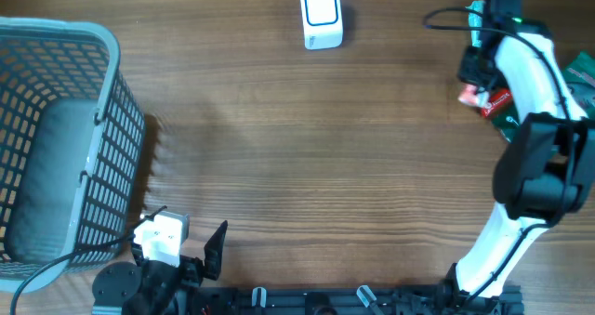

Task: Scan the item barcode
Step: 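Carry the Kleenex pack right and drop it on the gloves pack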

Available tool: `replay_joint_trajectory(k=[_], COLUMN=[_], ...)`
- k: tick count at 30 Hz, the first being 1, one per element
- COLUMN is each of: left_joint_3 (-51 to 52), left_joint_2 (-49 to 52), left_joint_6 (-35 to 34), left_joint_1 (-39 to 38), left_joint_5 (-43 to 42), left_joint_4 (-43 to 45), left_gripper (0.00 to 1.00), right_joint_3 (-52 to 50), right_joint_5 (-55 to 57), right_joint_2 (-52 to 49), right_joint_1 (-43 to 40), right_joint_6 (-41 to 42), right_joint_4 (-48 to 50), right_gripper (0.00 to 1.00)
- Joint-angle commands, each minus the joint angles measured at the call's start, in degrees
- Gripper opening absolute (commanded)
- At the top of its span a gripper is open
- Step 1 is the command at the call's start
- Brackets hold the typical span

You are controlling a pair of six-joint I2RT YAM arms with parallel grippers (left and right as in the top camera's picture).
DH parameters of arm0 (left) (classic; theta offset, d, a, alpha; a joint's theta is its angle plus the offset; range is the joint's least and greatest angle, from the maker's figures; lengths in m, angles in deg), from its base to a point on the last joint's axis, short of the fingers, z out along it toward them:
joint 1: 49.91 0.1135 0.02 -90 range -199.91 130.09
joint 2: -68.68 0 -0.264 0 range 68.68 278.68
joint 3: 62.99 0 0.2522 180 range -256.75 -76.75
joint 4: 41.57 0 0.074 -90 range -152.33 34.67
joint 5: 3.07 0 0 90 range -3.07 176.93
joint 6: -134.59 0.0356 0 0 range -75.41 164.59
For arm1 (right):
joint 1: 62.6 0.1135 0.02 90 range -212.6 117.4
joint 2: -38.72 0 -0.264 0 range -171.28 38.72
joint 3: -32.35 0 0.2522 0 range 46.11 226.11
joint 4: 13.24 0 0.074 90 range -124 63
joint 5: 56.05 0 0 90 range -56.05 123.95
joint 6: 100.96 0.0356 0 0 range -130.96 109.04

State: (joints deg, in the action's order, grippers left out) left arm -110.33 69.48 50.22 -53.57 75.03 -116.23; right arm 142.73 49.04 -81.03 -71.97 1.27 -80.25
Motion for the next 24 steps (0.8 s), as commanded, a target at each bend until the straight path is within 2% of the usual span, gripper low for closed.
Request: replay_joint_trajectory(k=[1,5,10,11,13,14,15,20,24], left_joint_3=[0.0,0.0,0.0,0.0,0.0,0.0,0.0,0.0,0.0], left_joint_2=[-0.3,-0.3,-0.3,-0.3,-0.3,-0.3,-0.3,-0.3,-0.3], left_joint_6=[-0.5,-0.5,-0.5,-0.5,-0.5,-0.5,-0.5,-0.5,-0.5], left_joint_1=[0.0,0.0,0.0,0.0,0.0,0.0,0.0,0.0,0.0], left_joint_5=[-0.7,-0.7,-0.7,-0.7,-0.7,-0.7,-0.7,-0.7,-0.7], left_joint_4=[0.1,0.1,0.1,0.1,0.1,0.1,0.1,0.1,0.1], left_gripper=[1.00,1.00,1.00,1.00,1.00,1.00,1.00,1.00,1.00], right_joint_3=[-0.7,-0.7,-0.7,-0.7,-0.7,-0.7,-0.7,-0.6,-0.6], right_joint_5=[-1.7,-1.7,-1.7,-1.9,-4.3,-6.6,-9.0,-27.5,-28.8], right_joint_2=[0.0,0.0,0.0,0.0,0.1,0.1,0.1,5.1,16.4], right_joint_1=[-3.7,-5.5,-5.6,-5.6,-5.6,-5.6,-5.6,-4.5,-0.1], right_joint_6=[4.7,9.1,11.5,14.1,14.8,14.8,14.8,12.4,12.4], right_joint_4=[1.4,6.1,14.1,15.2,15.3,15.0,14.6,12.6,10.6], right_gripper=[0.11,0.22,0.21,0.31,0.63,0.93,1.00,1.00,1.00])
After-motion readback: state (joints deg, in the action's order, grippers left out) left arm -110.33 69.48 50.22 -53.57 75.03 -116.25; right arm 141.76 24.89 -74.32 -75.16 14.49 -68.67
